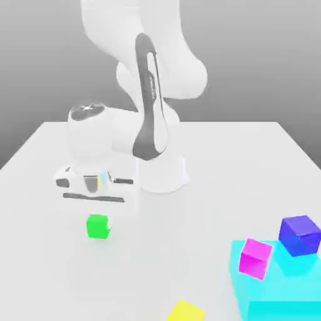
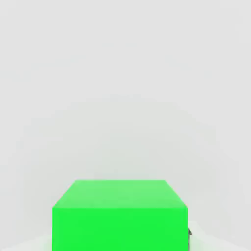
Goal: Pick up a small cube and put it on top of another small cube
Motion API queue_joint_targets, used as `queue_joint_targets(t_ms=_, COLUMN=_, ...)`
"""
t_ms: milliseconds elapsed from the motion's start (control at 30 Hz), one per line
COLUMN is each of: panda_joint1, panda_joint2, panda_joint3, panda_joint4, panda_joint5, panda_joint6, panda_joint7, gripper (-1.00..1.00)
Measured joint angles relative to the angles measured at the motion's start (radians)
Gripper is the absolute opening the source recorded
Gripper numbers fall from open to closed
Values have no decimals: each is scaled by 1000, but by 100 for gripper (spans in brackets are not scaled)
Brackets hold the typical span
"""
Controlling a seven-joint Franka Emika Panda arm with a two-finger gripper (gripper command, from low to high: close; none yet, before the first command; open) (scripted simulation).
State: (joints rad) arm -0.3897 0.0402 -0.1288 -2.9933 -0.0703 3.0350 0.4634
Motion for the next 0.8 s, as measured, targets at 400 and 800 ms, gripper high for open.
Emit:
queue_joint_targets(t_ms=400, panda_joint1=217, panda_joint2=-132, panda_joint3=180, panda_joint4=162, panda_joint5=81, panda_joint6=-295, panda_joint7=69, gripper=-100)
queue_joint_targets(t_ms=800, panda_joint1=568, panda_joint2=-123, panda_joint3=445, panda_joint4=465, panda_joint5=115, panda_joint6=-586, panda_joint7=252, gripper=-100)
